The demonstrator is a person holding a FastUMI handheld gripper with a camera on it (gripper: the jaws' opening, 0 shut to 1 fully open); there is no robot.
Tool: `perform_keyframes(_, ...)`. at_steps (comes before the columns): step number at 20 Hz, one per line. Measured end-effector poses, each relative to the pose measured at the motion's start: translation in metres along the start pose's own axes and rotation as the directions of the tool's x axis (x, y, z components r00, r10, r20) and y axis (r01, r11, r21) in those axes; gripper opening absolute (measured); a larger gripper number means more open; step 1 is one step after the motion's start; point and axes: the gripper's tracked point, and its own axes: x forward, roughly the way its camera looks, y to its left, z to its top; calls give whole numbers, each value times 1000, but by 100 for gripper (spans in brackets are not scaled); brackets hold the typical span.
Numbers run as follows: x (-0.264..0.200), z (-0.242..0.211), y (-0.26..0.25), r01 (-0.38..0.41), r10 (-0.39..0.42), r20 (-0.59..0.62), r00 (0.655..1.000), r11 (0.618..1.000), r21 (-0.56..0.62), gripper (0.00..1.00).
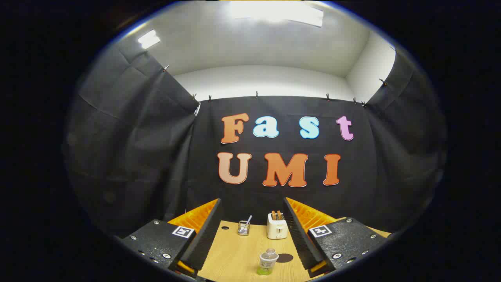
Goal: Take the bottle from table, then pour the juice into the cup, finally place the bottle on the coaster
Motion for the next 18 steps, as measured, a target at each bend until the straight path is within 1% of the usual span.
perform_keyframes(4, 6, -5, -2, 5, -5, -10, 1000, 1000, -17, 91)
perform_keyframes(7, 11, -19, -4, 19, -23, -50, 999, 997, -77, 91)
perform_keyframes(9, 17, -24, 2, 10, -16, -75, 997, 997, -77, 91)
perform_keyframes(18, 29, -61, -9, 55, -64, -113, 992, 995, -80, 91)
